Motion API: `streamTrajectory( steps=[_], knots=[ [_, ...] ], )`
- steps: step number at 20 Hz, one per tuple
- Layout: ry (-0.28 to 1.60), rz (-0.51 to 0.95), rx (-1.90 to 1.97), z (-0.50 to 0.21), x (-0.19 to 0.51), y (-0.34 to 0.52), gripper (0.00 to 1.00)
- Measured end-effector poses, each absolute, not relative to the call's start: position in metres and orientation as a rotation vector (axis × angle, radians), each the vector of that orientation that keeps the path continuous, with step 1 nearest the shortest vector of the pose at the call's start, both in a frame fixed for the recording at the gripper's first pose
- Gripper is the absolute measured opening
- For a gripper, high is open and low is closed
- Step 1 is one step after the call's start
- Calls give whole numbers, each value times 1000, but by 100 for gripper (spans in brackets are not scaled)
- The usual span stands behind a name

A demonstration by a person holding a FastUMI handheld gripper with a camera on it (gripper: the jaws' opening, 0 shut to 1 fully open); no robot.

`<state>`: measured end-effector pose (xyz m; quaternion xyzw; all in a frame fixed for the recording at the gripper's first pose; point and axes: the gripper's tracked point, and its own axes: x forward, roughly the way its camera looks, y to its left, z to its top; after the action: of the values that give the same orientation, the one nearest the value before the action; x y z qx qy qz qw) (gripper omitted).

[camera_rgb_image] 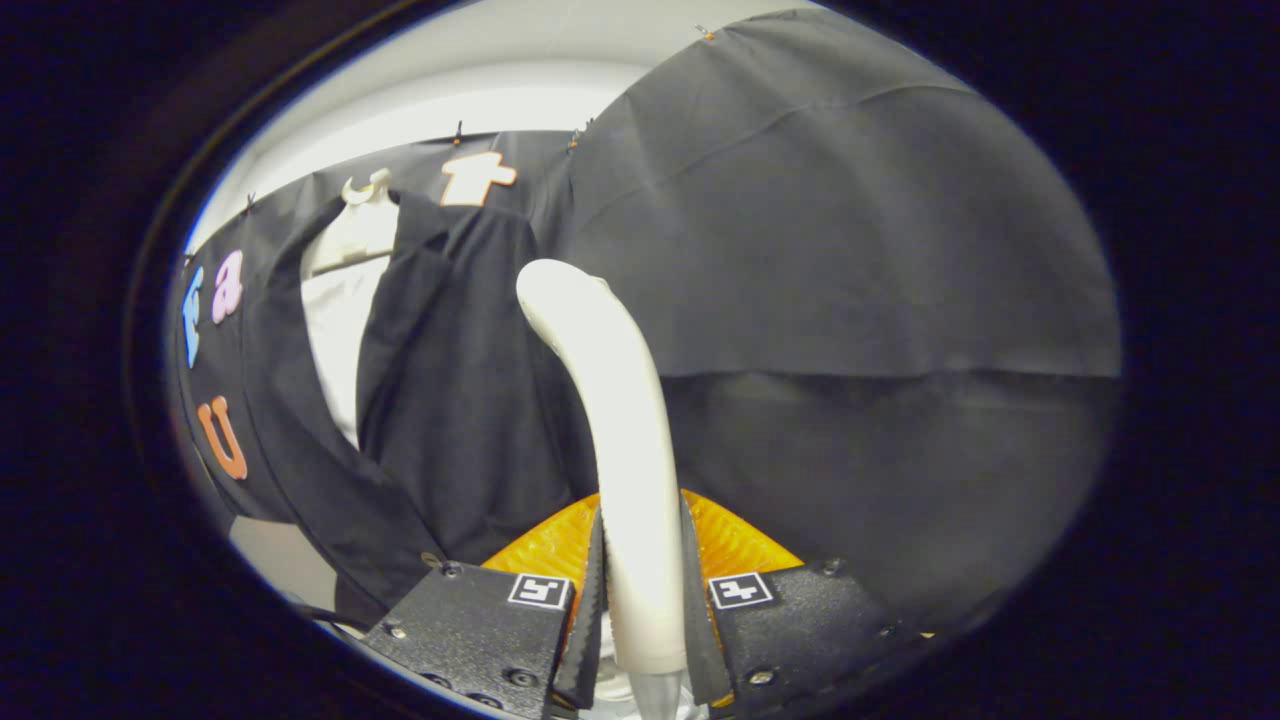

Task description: Iron the clothes twice with a garment steamer, once on the left side and once on the right side.

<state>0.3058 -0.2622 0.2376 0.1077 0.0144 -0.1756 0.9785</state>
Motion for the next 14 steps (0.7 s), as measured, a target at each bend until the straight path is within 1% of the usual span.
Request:
streamTrajectory(
  steps=[1,3,7,10,14],
  knots=[
    [2,-345,218,245,307,-255,38],
    [-37,-338,184,283,324,-244,38],
    [-90,-315,110,319,348,-213,38],
    [-98,-334,18,324,372,-189,37],
    [-111,-405,-63,317,376,-184,38]
  ],
)
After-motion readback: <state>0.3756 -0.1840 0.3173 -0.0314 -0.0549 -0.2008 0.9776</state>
